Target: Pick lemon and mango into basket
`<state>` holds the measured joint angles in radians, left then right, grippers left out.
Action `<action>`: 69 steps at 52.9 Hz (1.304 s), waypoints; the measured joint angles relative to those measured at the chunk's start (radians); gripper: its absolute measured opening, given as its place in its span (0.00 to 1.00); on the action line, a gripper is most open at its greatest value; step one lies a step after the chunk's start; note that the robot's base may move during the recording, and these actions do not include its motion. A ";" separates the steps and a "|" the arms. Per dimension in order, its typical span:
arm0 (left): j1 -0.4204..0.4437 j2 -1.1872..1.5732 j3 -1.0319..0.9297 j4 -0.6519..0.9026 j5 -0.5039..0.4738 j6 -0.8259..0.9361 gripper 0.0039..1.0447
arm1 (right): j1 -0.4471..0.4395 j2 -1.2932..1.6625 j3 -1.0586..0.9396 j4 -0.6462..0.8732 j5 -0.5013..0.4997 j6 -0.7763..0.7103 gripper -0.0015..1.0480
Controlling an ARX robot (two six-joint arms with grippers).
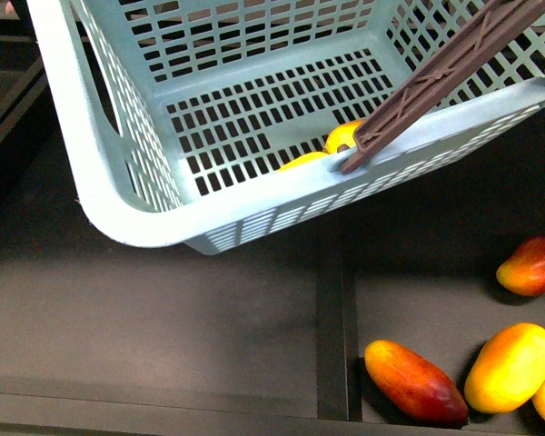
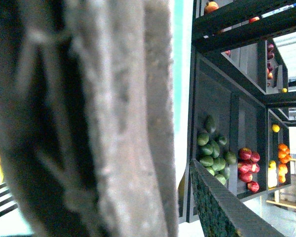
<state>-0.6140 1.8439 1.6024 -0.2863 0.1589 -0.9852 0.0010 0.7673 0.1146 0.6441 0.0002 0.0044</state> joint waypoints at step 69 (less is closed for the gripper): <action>0.000 0.000 0.000 0.000 -0.002 0.000 0.25 | 0.000 -0.614 -0.097 -0.492 0.000 -0.001 0.02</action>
<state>-0.6140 1.8439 1.6024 -0.2863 0.1574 -0.9848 0.0013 0.1535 0.0177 0.1520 0.0002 0.0032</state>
